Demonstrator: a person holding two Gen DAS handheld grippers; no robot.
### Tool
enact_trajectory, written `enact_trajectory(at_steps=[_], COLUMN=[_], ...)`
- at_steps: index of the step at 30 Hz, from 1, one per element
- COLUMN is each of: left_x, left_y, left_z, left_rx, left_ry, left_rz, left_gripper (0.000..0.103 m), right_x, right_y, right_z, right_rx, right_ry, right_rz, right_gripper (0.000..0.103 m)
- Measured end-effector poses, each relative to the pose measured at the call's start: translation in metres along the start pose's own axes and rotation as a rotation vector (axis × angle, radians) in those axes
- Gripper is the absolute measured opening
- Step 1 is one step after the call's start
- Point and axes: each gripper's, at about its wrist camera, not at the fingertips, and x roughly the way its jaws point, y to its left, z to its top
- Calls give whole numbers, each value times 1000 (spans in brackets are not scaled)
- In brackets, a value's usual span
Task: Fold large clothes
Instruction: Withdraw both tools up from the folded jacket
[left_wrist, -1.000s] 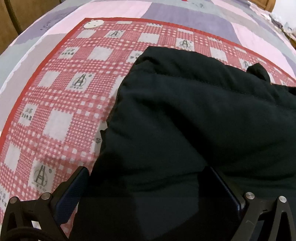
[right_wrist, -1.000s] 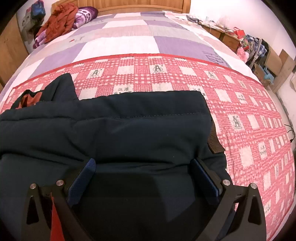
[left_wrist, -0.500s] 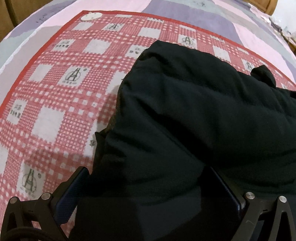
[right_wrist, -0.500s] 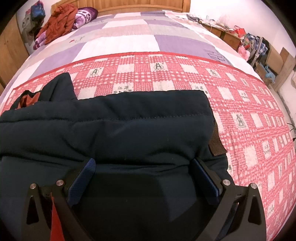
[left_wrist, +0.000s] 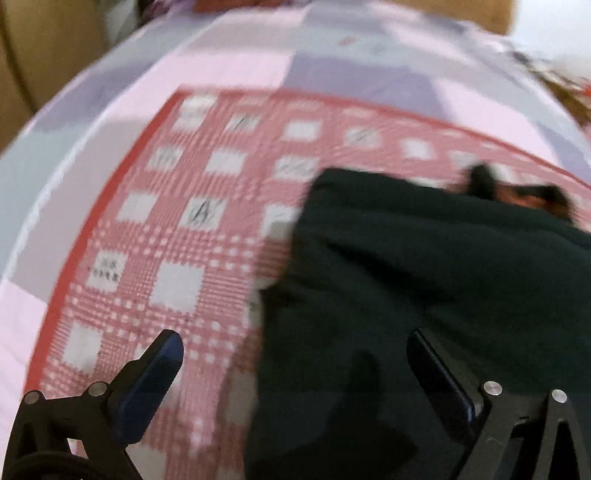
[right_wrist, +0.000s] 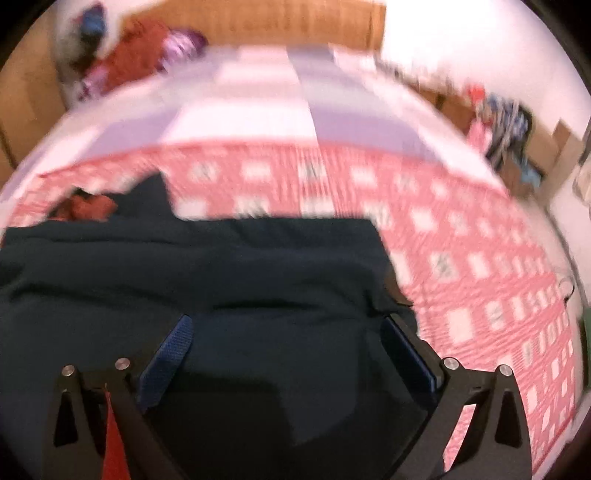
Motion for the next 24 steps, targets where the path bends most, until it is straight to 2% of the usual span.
enact_trajectory(at_steps=[4, 8, 10, 13, 16, 19, 21, 22, 24], left_x=[-46, -57, -44, -33, -32, -32, -29, -27, -24], left_y=[-43, -96, -114, -102, -67, -33, -11, 3, 26], left_z=[-40, -83, -103, -117, -118, -117, -119, -120, -122], left_rx=[91, 166, 209, 198, 142, 125, 98, 67, -5], left_ry=[-52, -36, 9, 9, 11, 12, 28, 46, 68], left_rz=[-92, -175, -154, -125, -77, -12, 39, 63, 64], left_gripper=[101, 101, 101, 103, 103, 103, 103, 103, 103], right_x=[-65, -94, -98, -91, -81, -74, -69, -68, -67], right_y=[36, 87, 105, 110, 69, 2, -39, -56, -93], right_z=[-45, -93, -114, -137, -144, -147, -146, -147, -151], right_rx=[-105, -219, -254, -282, -217, -115, -33, 9, 101], right_ry=[-102, -73, -42, -4, 4, 11, 34, 46, 67], right_rz=[84, 181, 206, 174, 108, 7, -31, -43, -80], right_gripper=[103, 103, 103, 103, 103, 103, 103, 103, 103])
